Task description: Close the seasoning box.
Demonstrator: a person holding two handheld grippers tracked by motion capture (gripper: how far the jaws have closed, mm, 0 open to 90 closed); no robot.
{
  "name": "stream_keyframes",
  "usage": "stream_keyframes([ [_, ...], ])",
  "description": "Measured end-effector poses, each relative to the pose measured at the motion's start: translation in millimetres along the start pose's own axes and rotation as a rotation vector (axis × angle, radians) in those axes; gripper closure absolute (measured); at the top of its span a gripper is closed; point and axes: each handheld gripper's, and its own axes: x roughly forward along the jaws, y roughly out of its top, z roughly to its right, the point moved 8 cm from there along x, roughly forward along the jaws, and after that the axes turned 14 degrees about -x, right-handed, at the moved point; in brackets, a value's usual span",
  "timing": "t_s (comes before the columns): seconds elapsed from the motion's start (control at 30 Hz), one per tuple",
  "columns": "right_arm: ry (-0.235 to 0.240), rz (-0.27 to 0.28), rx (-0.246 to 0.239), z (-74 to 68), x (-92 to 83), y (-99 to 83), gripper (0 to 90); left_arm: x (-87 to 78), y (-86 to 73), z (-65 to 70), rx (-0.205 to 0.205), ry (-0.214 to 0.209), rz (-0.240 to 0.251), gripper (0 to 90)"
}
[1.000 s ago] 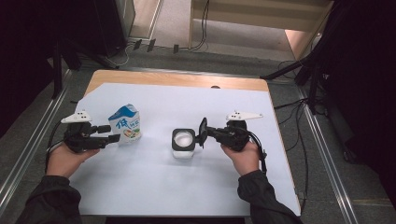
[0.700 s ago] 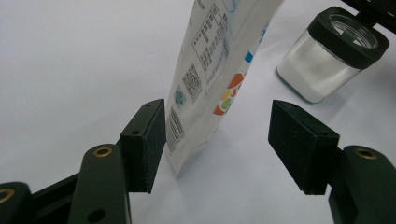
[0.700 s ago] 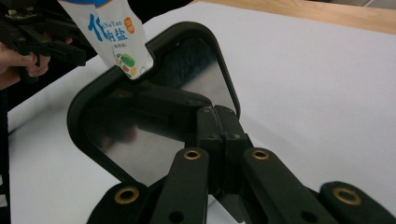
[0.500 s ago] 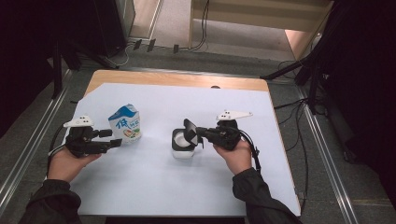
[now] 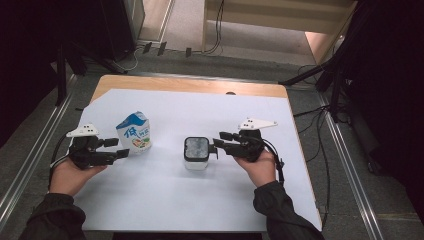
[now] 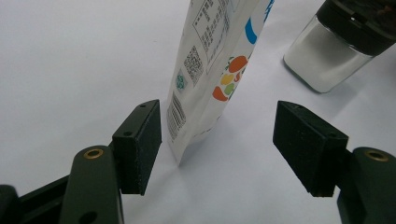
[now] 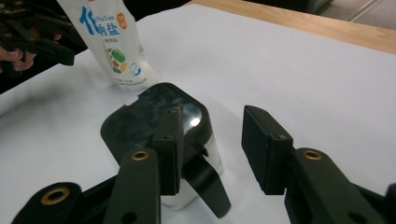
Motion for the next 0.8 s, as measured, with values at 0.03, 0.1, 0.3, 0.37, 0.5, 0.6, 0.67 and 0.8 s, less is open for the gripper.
stream_keyframes([
  [0.03, -0.003, -0.001, 0.006, 1.9, -2.1, -1.2, 59.9, 0.2, -0.7, -0.3, 0.003, -0.001, -0.009, 33.2],
  [0.1, -0.016, -0.001, 0.011, 5.7, -6.1, -3.4, 58.6, 0.6, -0.8, -0.5, 0.004, 0.007, -0.009, 32.7],
  [0.3, -0.056, -0.006, 0.042, 15.4, -15.2, -19.7, 55.9, 0.1, 0.7, 0.4, 0.006, -0.005, 0.002, 32.7],
  [0.37, -0.08, -0.014, 0.036, 20.2, -17.7, -24.5, 55.1, 1.0, 1.4, 0.4, 0.012, -0.005, 0.004, 32.7],
  [0.5, -0.113, -0.014, 0.057, 27.5, -23.3, -31.0, 53.2, 3.9, 1.2, -1.6, 0.023, 0.0, -0.012, 32.8],
  [0.6, -0.131, -0.015, 0.058, 30.7, -26.1, -33.0, 52.2, 5.4, 2.4, -3.5, 0.013, 0.002, -0.009, 32.8],
  [0.67, -0.142, -0.018, 0.058, 32.6, -28.0, -35.0, 51.9, 6.3, 3.2, -4.5, 0.012, 0.003, -0.01, 32.8],
  [0.8, -0.169, -0.026, 0.079, 39.0, -33.4, -40.5, 50.9, 8.7, 4.9, -4.4, 0.017, -0.007, -0.009, 33.0],
])
